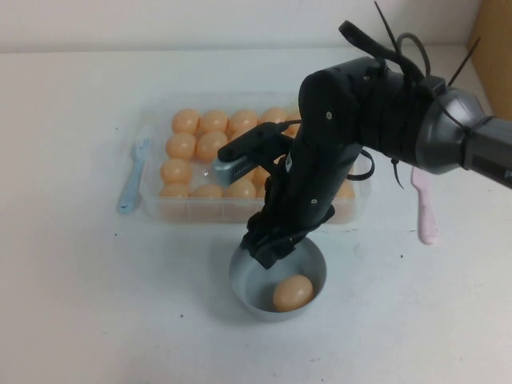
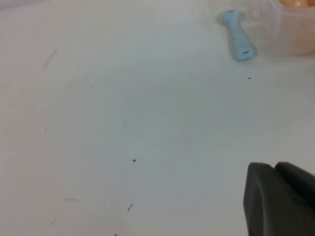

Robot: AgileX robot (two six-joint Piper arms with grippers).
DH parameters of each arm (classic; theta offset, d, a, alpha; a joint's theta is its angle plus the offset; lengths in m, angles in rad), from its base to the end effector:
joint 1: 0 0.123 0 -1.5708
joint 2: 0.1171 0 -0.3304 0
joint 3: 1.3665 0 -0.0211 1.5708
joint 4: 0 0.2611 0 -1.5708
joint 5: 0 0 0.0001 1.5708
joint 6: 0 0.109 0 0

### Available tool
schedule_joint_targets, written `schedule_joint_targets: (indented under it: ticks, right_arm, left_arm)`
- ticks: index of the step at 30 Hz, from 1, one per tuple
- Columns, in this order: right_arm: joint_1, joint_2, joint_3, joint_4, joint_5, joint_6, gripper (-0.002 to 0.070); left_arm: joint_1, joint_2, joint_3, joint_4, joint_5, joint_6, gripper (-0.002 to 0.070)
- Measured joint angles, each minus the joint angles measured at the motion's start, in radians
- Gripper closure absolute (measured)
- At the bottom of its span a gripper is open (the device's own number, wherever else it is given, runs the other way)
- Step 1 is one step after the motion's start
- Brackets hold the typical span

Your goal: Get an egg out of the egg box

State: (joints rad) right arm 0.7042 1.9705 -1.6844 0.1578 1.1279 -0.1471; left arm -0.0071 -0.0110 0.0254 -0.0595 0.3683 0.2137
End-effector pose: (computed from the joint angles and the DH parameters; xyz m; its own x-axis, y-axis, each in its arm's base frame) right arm 0.3328 0.3030 0.2747 -0.6837 -0.6833 -0.2564 -0.7237 0.6800 0.1177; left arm 0.0346 -0.0026 0.1663 -0.2827 0.1595 -0.9459 0.0730 0.9868 0.1446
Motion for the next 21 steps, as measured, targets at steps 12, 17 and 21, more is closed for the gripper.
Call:
schedule_joint_targets:
  ticks: [12, 17, 21]
  right_arm:
    - [0.0, 0.003, 0.006, 0.005, -0.044, -0.032, 0.026]
    - [0.0, -0.131, 0.079, 0.003, -0.121, 0.002, 0.0456]
    - [0.0, -0.324, 0.293, 0.003, -0.32, 0.062, 0.063]
  left_arm:
    - [0.0, 0.0, 0.0, 0.0, 0.0, 0.0, 0.0678]
    - [0.0, 0.0, 0.0, 0.0, 0.0, 0.0, 0.0678]
    - [0.0, 0.0, 0.0, 0.0, 0.0, 0.0, 0.0678]
